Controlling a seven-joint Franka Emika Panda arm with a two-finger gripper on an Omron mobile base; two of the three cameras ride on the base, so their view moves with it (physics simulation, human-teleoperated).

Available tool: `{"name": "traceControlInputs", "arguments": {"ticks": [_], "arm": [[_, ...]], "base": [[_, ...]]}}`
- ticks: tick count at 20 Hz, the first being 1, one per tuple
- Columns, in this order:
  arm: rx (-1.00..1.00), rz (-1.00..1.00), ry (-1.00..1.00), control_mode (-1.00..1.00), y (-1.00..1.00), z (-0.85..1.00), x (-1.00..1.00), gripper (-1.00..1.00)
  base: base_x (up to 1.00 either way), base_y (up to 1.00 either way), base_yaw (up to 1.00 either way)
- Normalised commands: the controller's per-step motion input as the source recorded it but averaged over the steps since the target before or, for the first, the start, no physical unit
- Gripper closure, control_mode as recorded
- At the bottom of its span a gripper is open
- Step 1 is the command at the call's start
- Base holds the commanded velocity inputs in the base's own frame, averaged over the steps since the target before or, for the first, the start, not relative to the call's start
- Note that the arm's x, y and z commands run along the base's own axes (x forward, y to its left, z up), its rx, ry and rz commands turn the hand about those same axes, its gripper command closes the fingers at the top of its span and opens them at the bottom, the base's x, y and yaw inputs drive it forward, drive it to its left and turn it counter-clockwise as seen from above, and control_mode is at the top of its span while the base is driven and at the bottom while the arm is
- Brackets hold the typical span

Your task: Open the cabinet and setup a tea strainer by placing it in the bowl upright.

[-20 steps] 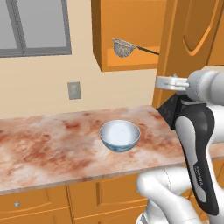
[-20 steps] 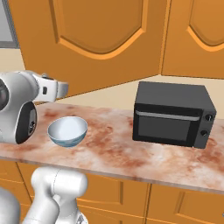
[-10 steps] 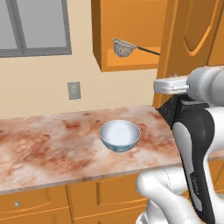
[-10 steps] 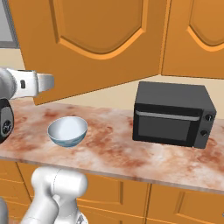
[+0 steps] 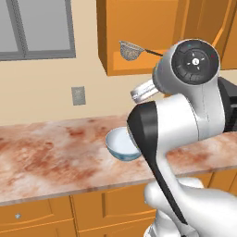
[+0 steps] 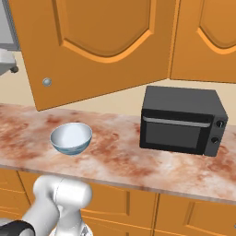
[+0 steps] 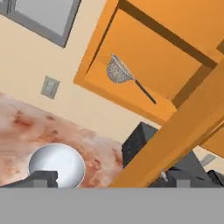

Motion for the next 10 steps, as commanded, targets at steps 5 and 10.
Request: {"name": "traceControlInputs", "arguments": {"ticks": [5, 10], "arm": [[-0.61, -0.07, 0.5, -1.0, 0.53, 0.0, 0.43, -1.0], [-0.51, -0.07, 0.56, -1.0, 0.0, -0.03, 0.59, -1.0]], "base": [[0.0, 0.0, 0.0], [0.0, 0.0, 0.0]]}}
